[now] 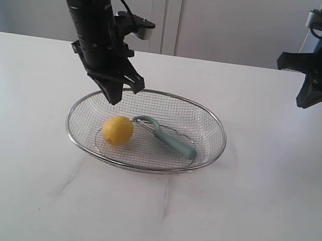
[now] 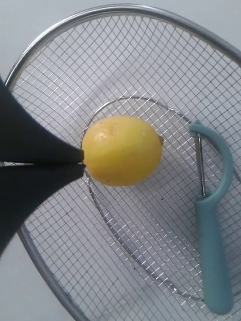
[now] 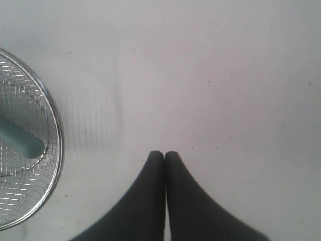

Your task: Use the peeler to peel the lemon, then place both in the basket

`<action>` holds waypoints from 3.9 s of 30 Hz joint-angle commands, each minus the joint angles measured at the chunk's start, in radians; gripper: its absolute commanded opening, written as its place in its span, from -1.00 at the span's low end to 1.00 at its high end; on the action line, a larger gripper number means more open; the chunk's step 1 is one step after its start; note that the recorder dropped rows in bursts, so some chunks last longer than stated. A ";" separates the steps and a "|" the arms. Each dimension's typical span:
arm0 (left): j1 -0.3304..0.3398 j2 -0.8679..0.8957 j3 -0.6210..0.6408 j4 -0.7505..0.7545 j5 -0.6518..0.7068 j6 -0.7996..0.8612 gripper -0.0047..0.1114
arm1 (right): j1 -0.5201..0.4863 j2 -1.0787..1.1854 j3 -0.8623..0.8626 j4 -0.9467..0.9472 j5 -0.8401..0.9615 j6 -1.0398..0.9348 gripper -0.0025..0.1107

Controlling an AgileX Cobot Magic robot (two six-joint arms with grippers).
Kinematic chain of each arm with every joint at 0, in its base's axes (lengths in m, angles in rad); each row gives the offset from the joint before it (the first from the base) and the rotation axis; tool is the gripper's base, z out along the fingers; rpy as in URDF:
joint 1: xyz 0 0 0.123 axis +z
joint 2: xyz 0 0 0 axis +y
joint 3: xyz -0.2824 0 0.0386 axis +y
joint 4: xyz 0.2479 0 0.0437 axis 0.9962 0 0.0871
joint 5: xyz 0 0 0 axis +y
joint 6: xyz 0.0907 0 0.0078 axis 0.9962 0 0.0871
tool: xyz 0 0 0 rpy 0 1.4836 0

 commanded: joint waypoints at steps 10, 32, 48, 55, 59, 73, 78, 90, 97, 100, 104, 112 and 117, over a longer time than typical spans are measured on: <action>0.042 -0.014 -0.004 -0.019 0.087 -0.055 -0.92 | -0.006 -0.012 -0.007 -0.004 -0.007 0.000 -0.96; 0.258 -0.020 -0.002 -0.070 0.157 -0.118 -0.92 | -0.006 -0.012 -0.007 -0.004 -0.007 0.000 -0.96; 0.360 -0.234 0.073 -0.036 0.110 -0.133 -0.92 | -0.006 -0.012 -0.007 -0.004 -0.007 0.000 -0.96; 0.360 -0.349 0.192 -0.031 0.055 -0.133 -0.92 | -0.006 -0.012 -0.007 -0.004 -0.007 0.000 -0.96; 0.360 -0.434 0.277 -0.031 0.011 -0.130 -0.92 | -0.006 -0.012 -0.007 -0.004 -0.007 0.000 -0.96; 0.360 -0.762 0.537 -0.031 -0.064 -0.133 -0.92 | -0.006 -0.012 -0.007 -0.004 -0.007 0.000 -0.96; 0.360 -0.831 0.543 -0.029 -0.062 -0.131 -0.92 | -0.006 -0.012 -0.007 -0.004 -0.007 0.000 -0.96; 0.360 -0.850 0.543 -0.029 -0.062 -0.131 -0.92 | -0.006 -0.012 -0.007 -0.004 -0.007 0.000 -0.96; 0.360 -0.850 0.543 -0.029 -0.062 -0.131 -0.92 | -0.006 -0.012 -0.007 -0.004 -0.007 0.014 -0.96; 0.360 -0.850 0.543 -0.022 -0.062 -0.131 -0.92 | -0.006 -0.012 -0.007 -0.004 -0.007 0.014 -0.96; 0.360 -0.873 0.543 -0.003 -0.077 -0.131 -0.92 | -0.006 -0.012 -0.007 -0.004 -0.007 0.014 -0.96; 0.360 -0.989 0.547 0.025 -0.211 -0.130 -0.92 | -0.006 -0.012 -0.007 -0.004 -0.007 0.014 -0.96; 0.360 -1.083 0.689 0.085 -0.365 -0.130 -0.92 | -0.006 -0.012 -0.007 -0.004 -0.007 0.014 -0.96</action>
